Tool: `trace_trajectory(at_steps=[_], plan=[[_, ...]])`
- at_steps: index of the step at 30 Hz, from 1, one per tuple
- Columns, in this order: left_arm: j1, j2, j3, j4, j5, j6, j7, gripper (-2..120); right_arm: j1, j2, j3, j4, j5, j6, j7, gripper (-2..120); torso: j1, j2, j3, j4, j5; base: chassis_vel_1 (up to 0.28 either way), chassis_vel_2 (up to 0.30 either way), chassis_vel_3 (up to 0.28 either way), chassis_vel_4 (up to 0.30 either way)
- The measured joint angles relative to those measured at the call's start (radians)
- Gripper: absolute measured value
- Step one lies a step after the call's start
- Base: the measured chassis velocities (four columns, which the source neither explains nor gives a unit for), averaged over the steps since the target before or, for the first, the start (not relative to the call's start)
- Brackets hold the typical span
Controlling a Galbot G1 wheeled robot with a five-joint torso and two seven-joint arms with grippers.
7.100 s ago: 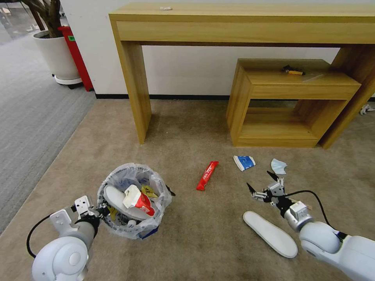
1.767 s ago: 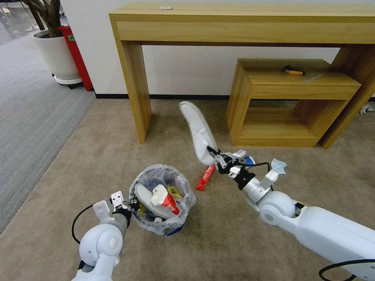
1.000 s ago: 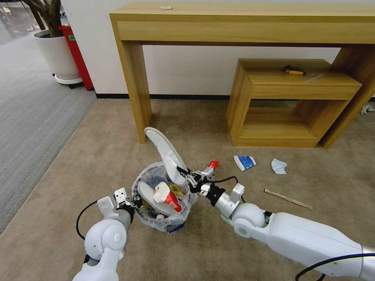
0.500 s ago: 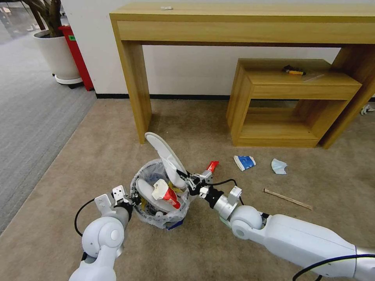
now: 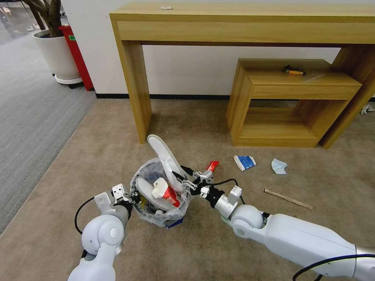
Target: Pick up the trash bin and place the garbage on the floor into it.
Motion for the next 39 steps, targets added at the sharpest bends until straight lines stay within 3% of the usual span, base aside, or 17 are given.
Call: trace_trajectory(at_steps=[8,20,28,33,39], plan=[[-0.018,-0.001,0.002,0.026,0.0,-0.002,0.001,0,0.046,0.016,0.02,0.012,0.029,-0.001,0.006,98,0.0,0.0,0.0,0.0001,0.0001,0.0,0.0,0.0,0.0],[-0.035,0.002,-0.001,0.049,-0.003,-0.002,-0.001,0,0.08,0.005,0.05,0.054,0.049,-0.011,0.02,100,0.0,0.0,0.0,0.0001,-0.0001,0.0,0.0,0.0,0.0],[-0.037,0.003,-0.002,0.06,-0.001,-0.004,0.0,0,0.077,-0.021,0.142,0.077,0.064,-0.035,0.058,100,0.0,0.0,0.0,0.0002,0.0,0.0,0.0,0.0,0.0],[-0.047,0.001,-0.008,0.056,-0.006,-0.007,0.003,0,0.038,-0.073,0.174,0.089,0.044,-0.027,0.066,100,0.0,0.0,0.0,-0.0001,0.0003,0.0,0.0,0.0,0.0],[-0.049,0.031,-0.032,0.043,-0.039,-0.007,0.0,0,-0.052,-0.187,0.246,0.084,-0.008,-0.027,0.106,100,0.0,0.0,0.0,-0.0001,0.0,0.0,0.0,0.0,0.0]])
